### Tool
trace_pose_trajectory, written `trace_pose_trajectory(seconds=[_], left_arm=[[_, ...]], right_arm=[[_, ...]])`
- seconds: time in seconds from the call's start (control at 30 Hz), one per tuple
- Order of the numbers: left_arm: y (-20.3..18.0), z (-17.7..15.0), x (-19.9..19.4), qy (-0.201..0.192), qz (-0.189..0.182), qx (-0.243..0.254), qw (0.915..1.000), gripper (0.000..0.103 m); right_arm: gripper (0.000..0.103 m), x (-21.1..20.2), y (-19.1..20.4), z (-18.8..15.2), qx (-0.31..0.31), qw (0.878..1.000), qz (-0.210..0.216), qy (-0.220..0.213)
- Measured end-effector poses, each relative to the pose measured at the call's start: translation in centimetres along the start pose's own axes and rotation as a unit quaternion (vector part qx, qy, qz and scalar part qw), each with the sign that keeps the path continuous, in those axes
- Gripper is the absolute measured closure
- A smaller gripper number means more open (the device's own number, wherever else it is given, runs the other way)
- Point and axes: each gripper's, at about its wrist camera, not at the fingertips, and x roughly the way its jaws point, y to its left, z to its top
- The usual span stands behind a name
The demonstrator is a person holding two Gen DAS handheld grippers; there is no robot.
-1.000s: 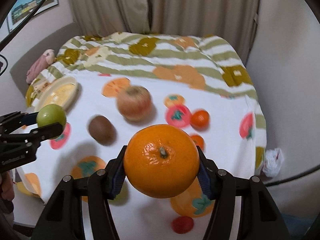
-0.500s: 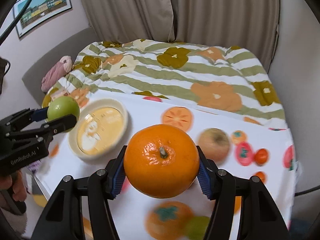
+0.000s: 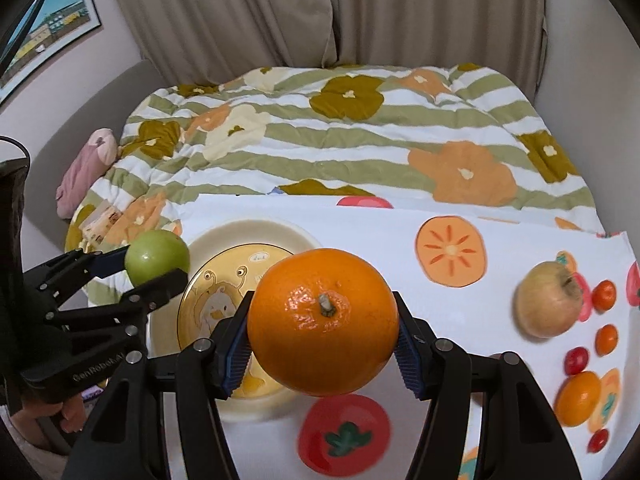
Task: Organize fruits
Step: 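Carry the green apple and orange over the cream bowl with both tools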
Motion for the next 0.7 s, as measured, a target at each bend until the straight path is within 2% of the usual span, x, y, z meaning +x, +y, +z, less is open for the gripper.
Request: trace_pose_trajectory(seconds=[0.23,0.4,0.43,0.47,0.53,0.6,0.7], left_arm=[[-0.7,0.2,2.2,0.01,-0.015,0.038,0.9991,0.042],[-0.7,0.3,2.9,0.013,-0.033,0.04,0.9986,0.042],[-0.7,0.3,2.8,0.011,-0.034,0.041,0.9986,0.037],[-0.7,0.4,2.6,0.006,-0.032,0.043,0.9985,0.021],[-0.6,0.6,2.2,-0.006,-0.028,0.044,0.9986,0.0],[-0.4,0.6,1.4,-0.021,-0.029,0.044,0.9984,0.0],[0.3,0.5,1.0,-0.017,-0.019,0.042,0.9988,0.0]], right_arm=[[0.045,1.1,0.3,-0.1,0.028,0.999,-0.019,0.003],[0.045,1.2,-0.1,-0.3,0.039,0.999,-0.026,0.004],[0.045,1.2,-0.1,-0.3,0.04,0.999,-0.027,0.004],[0.045,1.2,-0.2,-0.3,0.041,0.999,-0.027,0.004],[0.045,1.1,-0.3,-0.4,0.043,0.999,-0.029,0.004],[0.045,1.1,-0.3,-0.3,0.044,0.999,-0.029,0.004],[0.045,1.2,-0.2,-0.3,0.036,0.999,-0.03,0.006]])
